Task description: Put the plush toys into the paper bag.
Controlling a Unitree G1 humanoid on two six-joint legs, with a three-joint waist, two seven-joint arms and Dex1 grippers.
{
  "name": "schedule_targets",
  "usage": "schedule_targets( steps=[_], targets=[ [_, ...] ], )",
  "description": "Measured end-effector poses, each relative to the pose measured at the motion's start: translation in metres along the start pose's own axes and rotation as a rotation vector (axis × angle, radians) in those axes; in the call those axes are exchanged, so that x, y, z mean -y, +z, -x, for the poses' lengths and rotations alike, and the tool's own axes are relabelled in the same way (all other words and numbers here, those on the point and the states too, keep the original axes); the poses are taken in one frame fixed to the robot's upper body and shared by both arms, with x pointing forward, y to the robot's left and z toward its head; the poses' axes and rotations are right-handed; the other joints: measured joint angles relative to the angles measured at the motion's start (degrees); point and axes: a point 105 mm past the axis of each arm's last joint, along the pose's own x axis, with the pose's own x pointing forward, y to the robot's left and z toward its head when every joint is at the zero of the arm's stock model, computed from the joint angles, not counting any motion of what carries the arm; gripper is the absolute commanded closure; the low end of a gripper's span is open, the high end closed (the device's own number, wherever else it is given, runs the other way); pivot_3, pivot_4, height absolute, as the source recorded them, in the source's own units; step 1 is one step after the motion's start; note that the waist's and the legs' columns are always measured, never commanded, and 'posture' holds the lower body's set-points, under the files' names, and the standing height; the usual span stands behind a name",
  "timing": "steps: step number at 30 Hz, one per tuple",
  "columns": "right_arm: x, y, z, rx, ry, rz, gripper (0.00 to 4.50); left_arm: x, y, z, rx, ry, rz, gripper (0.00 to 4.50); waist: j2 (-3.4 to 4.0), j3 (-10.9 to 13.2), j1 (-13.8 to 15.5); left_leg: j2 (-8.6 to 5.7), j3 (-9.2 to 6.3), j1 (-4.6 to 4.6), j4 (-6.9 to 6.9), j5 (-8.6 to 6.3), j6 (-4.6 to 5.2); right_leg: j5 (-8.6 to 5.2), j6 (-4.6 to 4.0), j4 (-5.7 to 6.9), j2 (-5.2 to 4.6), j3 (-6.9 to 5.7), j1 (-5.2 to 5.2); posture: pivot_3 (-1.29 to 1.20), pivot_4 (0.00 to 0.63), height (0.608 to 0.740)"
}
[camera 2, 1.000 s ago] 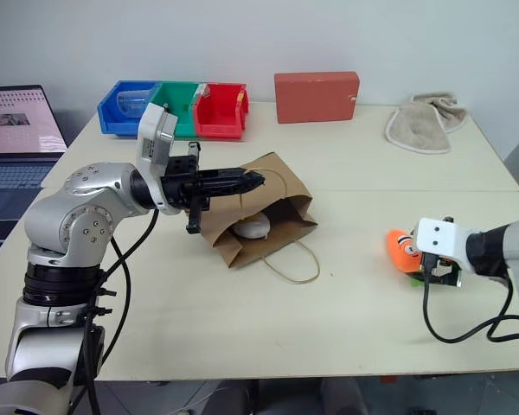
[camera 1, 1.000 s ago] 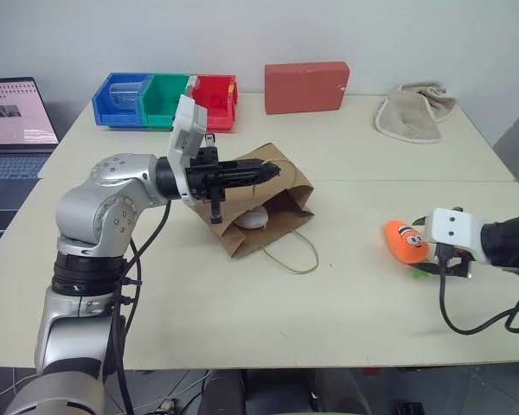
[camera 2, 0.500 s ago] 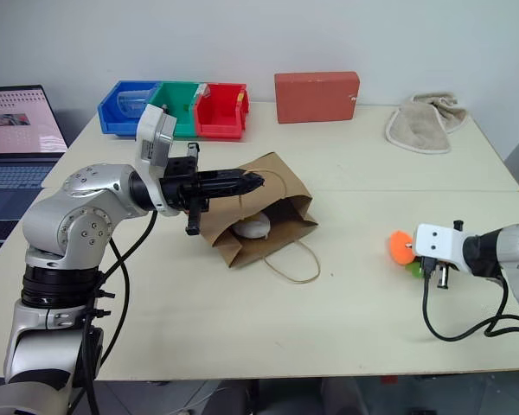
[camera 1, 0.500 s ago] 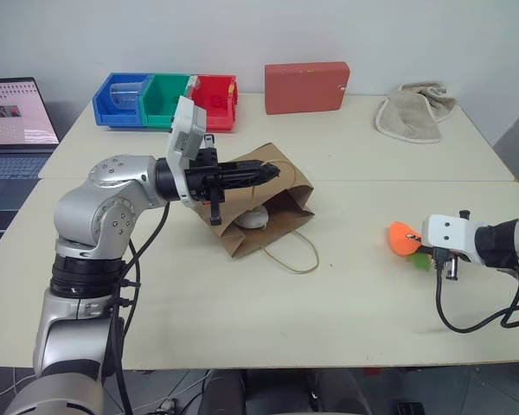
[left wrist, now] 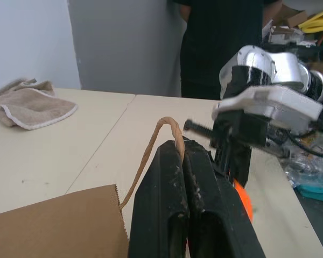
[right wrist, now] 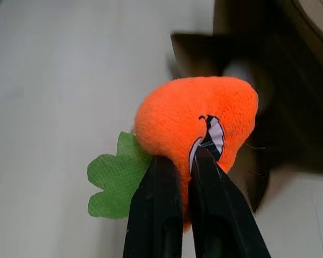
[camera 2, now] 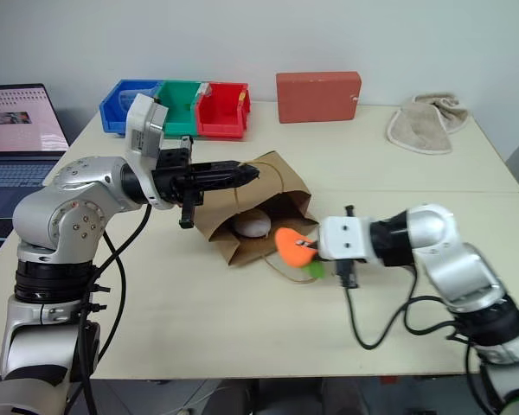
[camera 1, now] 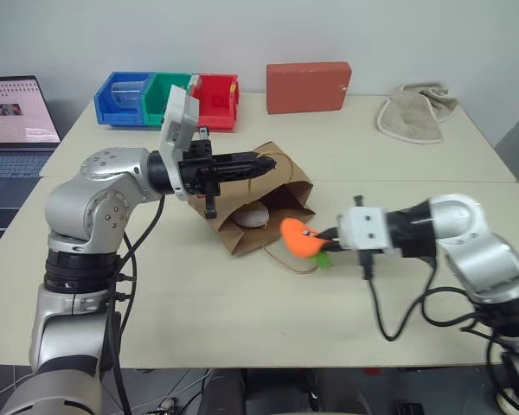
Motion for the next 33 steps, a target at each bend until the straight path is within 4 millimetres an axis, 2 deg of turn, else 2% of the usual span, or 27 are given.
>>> schedule_targets(
  steps=[6, 13, 20, 24, 33],
  targets=[
    [0.026, 0.003, -0.036, -0.009, -0.120, 0.031, 4.48, 0.001, 0.003, 0.000, 0.001, -0.008, -0.009, 4.50, 0.00, 0.00, 0.34, 0.00, -0.01, 0.00, -0.05, 0.00, 0.00, 0.00, -0.02, 0.01, 0.00, -0.02, -0.04, 0.00, 0.150, 0.740],
    [0.053, 0.001, -0.050, -0.047, -0.255, 0.029, 4.48, 0.001, 0.003, 0.000, -0.001, -0.013, -0.008, 4.50, 0.00, 0.00, 0.32, 0.01, -0.06, -0.01, -0.07, 0.00, 0.00, 0.00, -0.02, 0.01, 0.00, -0.06, -0.03, 0.00, 0.150, 0.740],
    [0.062, -0.009, -0.065, -0.103, -0.345, -0.012, 4.48, 0.002, 0.003, 0.000, -0.001, -0.014, -0.010, 4.50, 0.00, 0.00, 0.18, 0.00, -0.07, -0.01, -0.07, 0.00, 0.00, 0.00, -0.03, 0.02, 0.00, -0.07, -0.04, 0.00, 0.150, 0.740],
    [0.066, -0.006, -0.069, -0.097, -0.374, -0.010, 3.31, 0.002, 0.005, 0.000, 0.000, -0.015, -0.013, 4.50, 0.00, 0.00, 0.12, 0.01, -0.07, -0.01, -0.08, 0.00, 0.00, 0.00, -0.03, 0.02, 0.00, -0.07, -0.04, 0.00, 0.150, 0.740],
    [0.067, -0.011, -0.068, -0.113, -0.383, -0.010, 0.03, 0.001, 0.004, 0.000, 0.000, -0.012, -0.011, 4.50, 0.00, 0.00, 0.07, 0.01, -0.08, -0.01, -0.09, 0.00, 0.00, 0.00, -0.03, 0.02, 0.00, -0.08, -0.04, 0.00, 0.150, 0.740]
  ],
)
